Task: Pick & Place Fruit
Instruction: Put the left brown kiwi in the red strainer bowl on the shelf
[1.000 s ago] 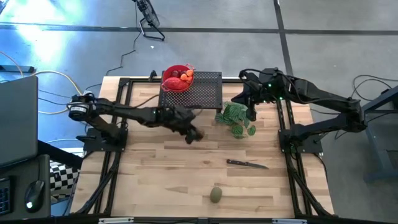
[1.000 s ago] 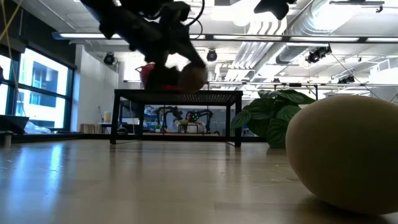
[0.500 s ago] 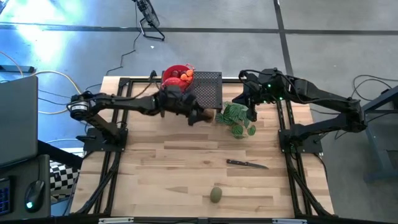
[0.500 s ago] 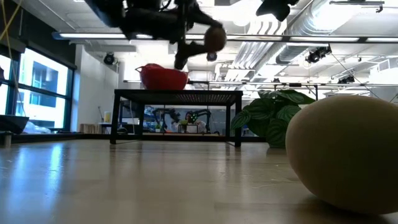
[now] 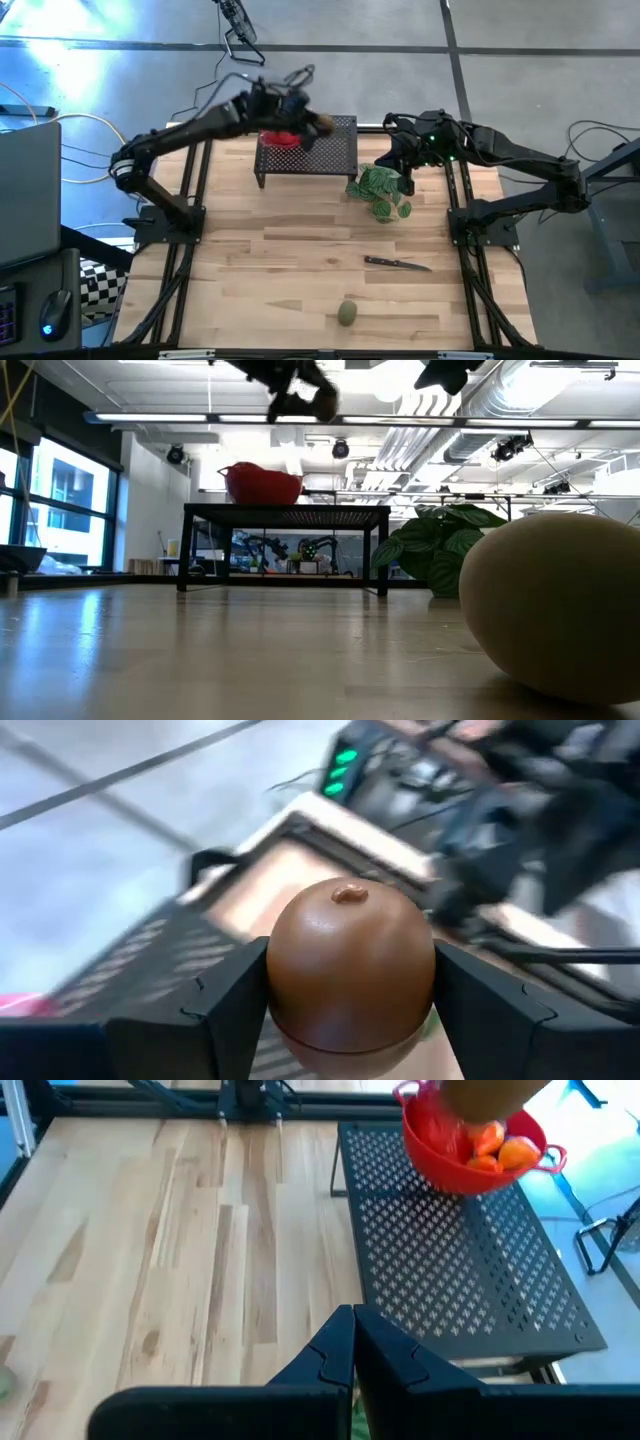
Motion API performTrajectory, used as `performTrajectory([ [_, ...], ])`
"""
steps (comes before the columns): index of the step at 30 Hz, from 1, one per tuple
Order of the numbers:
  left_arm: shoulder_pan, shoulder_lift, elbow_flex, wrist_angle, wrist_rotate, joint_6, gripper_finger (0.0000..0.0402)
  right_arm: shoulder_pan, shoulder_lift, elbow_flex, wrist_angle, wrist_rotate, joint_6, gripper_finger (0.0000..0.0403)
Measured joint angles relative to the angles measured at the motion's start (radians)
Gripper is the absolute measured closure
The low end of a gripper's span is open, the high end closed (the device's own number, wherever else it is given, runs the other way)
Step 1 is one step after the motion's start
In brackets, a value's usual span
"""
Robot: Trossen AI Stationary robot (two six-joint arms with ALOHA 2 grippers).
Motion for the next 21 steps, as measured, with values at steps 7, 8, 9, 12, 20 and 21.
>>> performTrajectory([
  [7,0.186,0.001,0.05,-0.156,-0.05,0.004,0.0156,0.0,0.0,0.0,0.006,0.029,0.0,0.0401],
  [8,0.21,0.001,0.05,-0.161,-0.052,0.004,0.0156,-0.001,0.0,0.0,0.006,0.03,0.0,0.0401],
  [9,0.231,0.001,0.05,-0.166,-0.053,0.004,0.0156,-0.003,0.0,0.0,0.006,0.031,0.0,0.0401],
  [12,0.281,0.009,0.05,-0.186,-0.052,0.004,0.0156,-0.009,0.0,0.0,0.007,0.031,-0.001,0.0401],
  [20,0.353,0.013,0.05,-0.305,-0.064,0.002,0.0156,-0.045,0.0,0.0,0.009,0.025,-0.004,0.0401],
  [21,0.353,0.013,0.048,-0.316,-0.081,0.002,0.0156,-0.048,0.0,0.0,0.01,0.025,-0.004,0.0401],
])
